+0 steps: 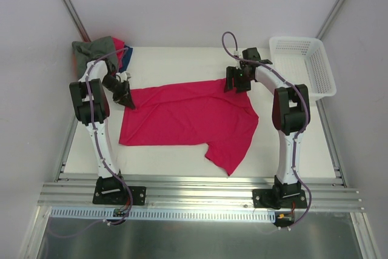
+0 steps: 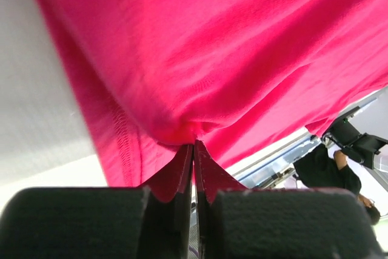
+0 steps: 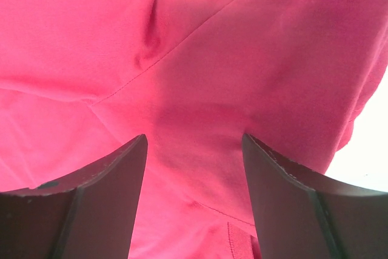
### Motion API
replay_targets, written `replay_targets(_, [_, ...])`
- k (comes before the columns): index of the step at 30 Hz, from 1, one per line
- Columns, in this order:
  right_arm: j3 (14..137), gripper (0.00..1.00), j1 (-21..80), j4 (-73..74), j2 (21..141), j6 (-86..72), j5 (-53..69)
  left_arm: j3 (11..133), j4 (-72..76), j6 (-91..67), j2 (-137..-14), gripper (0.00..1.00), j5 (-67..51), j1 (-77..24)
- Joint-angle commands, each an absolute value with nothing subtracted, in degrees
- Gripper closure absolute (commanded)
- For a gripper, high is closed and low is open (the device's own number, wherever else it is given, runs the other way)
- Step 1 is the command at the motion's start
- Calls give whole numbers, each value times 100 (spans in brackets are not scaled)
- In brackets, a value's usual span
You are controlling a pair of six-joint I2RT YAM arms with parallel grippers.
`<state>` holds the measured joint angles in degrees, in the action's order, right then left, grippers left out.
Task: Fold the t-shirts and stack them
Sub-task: Fold the flattened tshirt in 1/3 of the way
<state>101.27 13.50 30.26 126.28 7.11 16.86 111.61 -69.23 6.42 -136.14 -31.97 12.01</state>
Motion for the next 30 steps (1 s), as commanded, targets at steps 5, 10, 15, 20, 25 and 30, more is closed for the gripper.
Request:
replay_targets(5, [10160,32,1380,2997,12278,774,1652,11320,-7005,598,-12982,100,-2848,1415])
replay_targets(10, [10195,32,1397,2988,12278,756,1670,11426,-6987,589,-12885,100,-2690,1512])
replay_targets(15, [10204,32,1406,2988,12270,747,1679,11434,-6970,580,-12876,100,-2506,1521])
replay_targets(20, [10195,32,1406,2988,12252,747,1679,11365,-6996,624,-12902,100,-2408,1547])
replay_targets(25, [10178,32,1406,2988,12278,773,1670,11005,-7049,677,-12955,100,-2425,1556])
replay_targets(30, [10160,32,1424,2979,12296,773,1705,10890,-7058,738,-13034,65,-2469,1547])
